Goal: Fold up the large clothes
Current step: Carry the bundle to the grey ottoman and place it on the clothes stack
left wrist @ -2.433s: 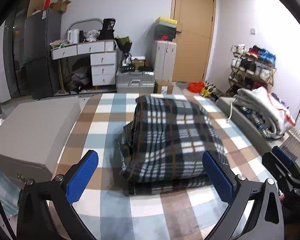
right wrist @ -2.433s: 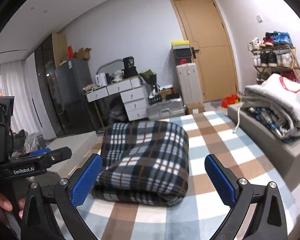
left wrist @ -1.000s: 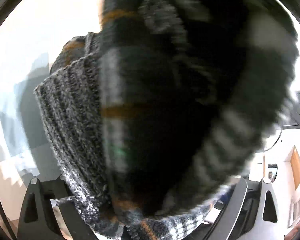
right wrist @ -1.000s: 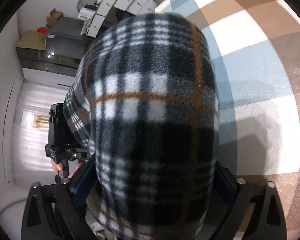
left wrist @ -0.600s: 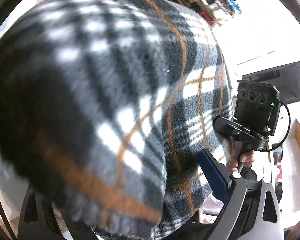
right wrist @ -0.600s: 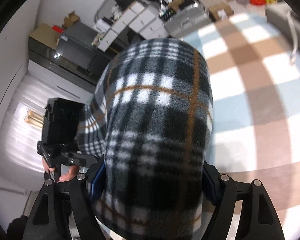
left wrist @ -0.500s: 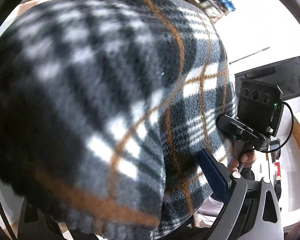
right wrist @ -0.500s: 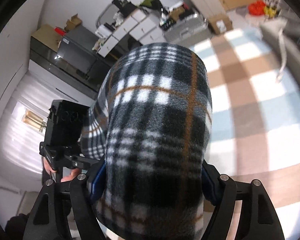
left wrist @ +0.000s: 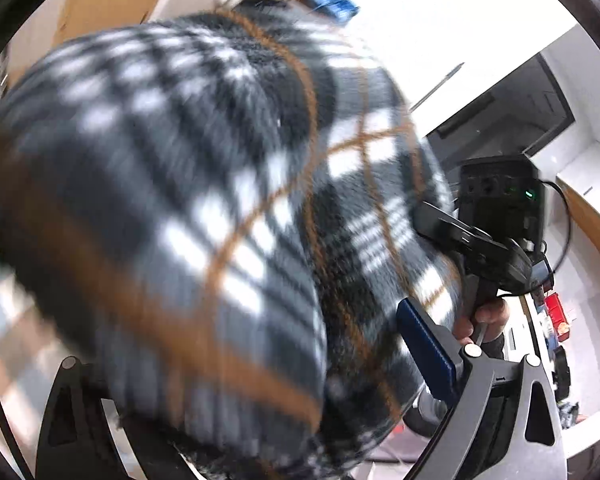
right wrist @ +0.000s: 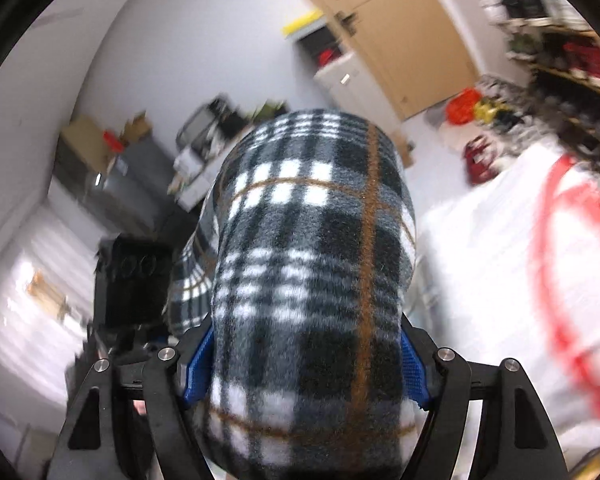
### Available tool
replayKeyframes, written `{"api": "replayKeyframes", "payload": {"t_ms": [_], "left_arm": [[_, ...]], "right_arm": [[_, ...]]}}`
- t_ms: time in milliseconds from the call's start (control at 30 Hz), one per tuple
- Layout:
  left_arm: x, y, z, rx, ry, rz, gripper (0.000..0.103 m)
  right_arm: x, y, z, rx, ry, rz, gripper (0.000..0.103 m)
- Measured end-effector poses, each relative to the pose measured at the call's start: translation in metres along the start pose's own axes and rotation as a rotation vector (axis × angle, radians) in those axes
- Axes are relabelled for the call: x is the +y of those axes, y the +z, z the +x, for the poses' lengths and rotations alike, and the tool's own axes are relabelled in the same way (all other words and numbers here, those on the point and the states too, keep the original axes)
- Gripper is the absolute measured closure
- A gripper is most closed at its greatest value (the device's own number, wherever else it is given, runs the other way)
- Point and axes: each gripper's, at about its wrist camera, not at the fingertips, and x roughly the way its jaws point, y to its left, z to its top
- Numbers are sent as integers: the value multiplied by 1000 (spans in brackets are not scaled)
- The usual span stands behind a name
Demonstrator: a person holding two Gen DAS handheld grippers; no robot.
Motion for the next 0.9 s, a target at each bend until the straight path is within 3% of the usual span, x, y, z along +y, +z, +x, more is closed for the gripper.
{"api": "replayKeyframes", "payload": {"t_ms": [100,167,233,300,367,433,600,700,833,900], "left_arm": [[-4,38,61,-5,-22,-17,9],[2,45,107,24,-34,-47,9],[15,44,156,45,-16,-97,9],[30,43,180,42,16,-100,9],[36,39,189,27,-4,-99,9],[44,36,185,40,-3,-112,9],[58,33,163,47,56,-152,8],[54,45,169,29,113,-150,8],[55,49,145,-23,141,-150,8],[31,23,135,-94,141,-133,8]], "right_arm": [[-48,32,-23,-6,-49,74,25],[-95,47,-22,61,-108,150,25],[-142,46,-12,111,-158,237,25],[-192,35,3,157,-197,323,22],[-215,28,-3,148,-153,320,16],[-217,26,-7,152,-118,287,12],[-193,28,-16,141,-218,187,6],[-168,39,-23,109,-347,117,6],[-130,42,-41,30,-545,23,6],[-108,42,-57,-42,-642,-21,6]]}}
